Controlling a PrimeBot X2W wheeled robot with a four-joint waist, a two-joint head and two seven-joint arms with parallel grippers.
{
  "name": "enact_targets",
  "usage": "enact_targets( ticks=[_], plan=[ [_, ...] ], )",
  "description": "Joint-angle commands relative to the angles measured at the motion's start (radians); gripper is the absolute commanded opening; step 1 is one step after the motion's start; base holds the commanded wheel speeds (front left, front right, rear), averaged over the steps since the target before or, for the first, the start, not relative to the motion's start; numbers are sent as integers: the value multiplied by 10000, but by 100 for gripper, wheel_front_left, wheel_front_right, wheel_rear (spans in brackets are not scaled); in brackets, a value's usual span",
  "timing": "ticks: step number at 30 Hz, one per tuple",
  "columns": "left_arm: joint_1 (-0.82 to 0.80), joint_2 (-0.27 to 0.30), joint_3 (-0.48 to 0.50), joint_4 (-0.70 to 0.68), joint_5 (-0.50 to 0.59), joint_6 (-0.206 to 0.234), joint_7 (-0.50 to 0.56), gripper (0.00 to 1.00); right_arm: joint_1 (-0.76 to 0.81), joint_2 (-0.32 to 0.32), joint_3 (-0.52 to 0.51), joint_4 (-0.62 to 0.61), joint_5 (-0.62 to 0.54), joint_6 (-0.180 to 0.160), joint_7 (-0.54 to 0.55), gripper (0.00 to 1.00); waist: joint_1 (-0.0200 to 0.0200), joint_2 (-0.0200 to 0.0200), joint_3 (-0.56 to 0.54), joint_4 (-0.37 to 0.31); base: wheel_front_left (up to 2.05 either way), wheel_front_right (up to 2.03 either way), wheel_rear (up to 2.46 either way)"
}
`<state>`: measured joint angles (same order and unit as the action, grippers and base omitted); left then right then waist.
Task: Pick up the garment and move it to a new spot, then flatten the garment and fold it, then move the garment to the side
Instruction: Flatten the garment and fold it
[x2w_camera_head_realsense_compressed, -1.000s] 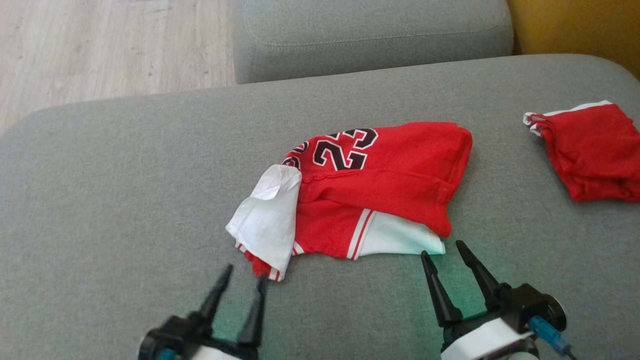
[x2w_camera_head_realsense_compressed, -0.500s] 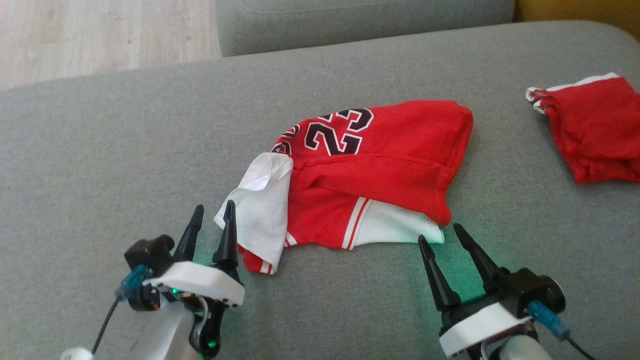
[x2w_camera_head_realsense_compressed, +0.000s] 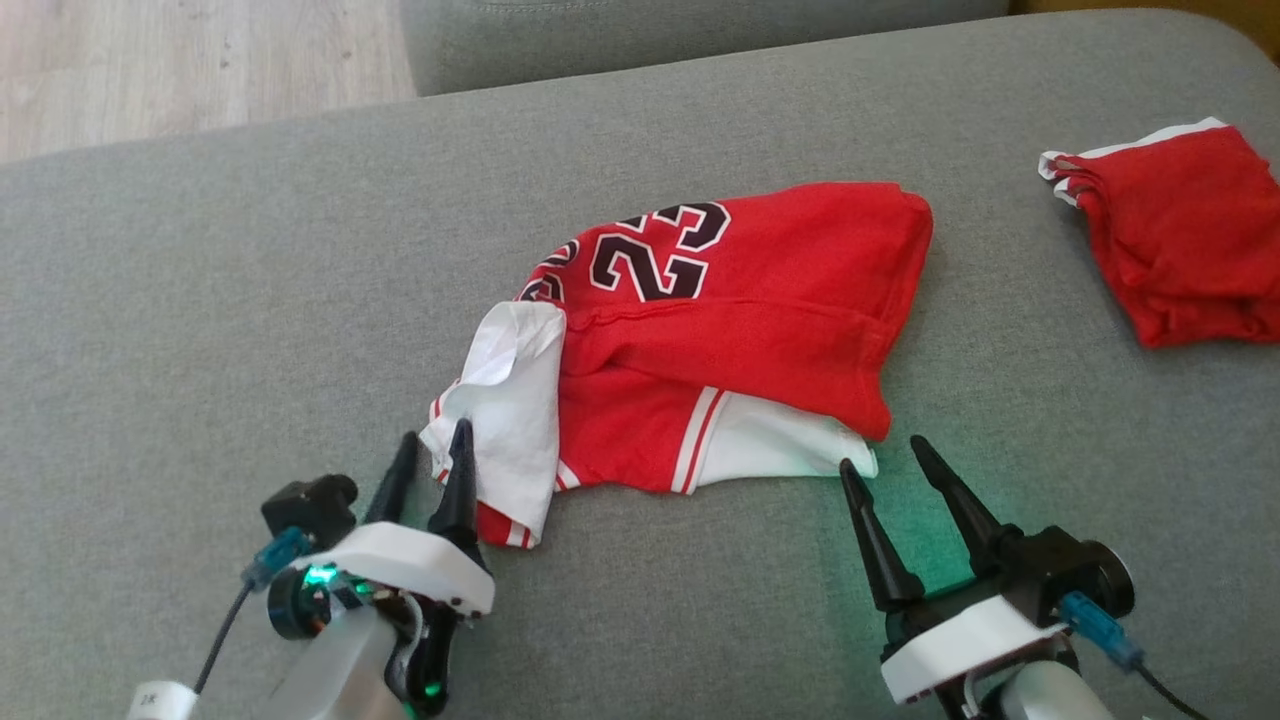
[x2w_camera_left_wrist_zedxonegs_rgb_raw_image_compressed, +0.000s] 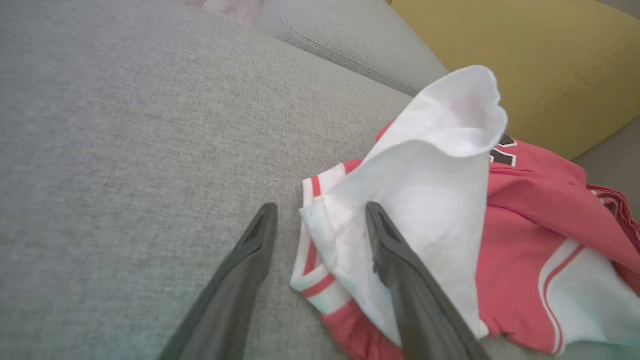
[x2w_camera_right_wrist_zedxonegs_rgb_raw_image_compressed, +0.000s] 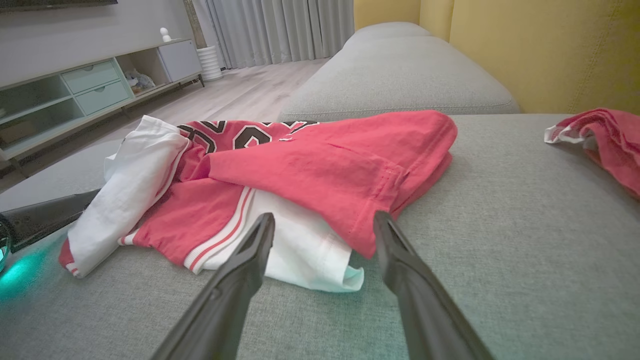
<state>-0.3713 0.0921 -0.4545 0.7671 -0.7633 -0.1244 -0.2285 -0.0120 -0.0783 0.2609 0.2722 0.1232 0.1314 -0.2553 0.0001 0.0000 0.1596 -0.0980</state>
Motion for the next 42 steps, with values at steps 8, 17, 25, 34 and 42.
enact_targets(
  ticks=[8,17,25,34,42],
  plan=[
    [-282,584,-199,-319,438,4,-322,0,-138,-100,171,-219,29,-7,-65,100,-1,0,-322,129,0,0,0],
    [436,1266,602,-2679,3170,801,-330,0,-86,-73,-160,-138,67,-7,-65,100,-1,0,-554,379,0,0,0],
    [890,2107,1133,-4776,4839,1101,-332,0,-454,-84,-793,97,309,-7,-65,100,-1,0,-620,589,0,0,0],
    [957,2480,1364,-5712,5505,1190,-332,0,-2367,-862,-826,2325,1433,-7,-65,100,-1,0,-266,908,0,0,0],
    [788,2399,1335,-5749,5652,1081,-332,0,-3607,-1508,761,4312,2600,-7,-65,100,-1,0,-75,1198,0,0,0]
  ],
)
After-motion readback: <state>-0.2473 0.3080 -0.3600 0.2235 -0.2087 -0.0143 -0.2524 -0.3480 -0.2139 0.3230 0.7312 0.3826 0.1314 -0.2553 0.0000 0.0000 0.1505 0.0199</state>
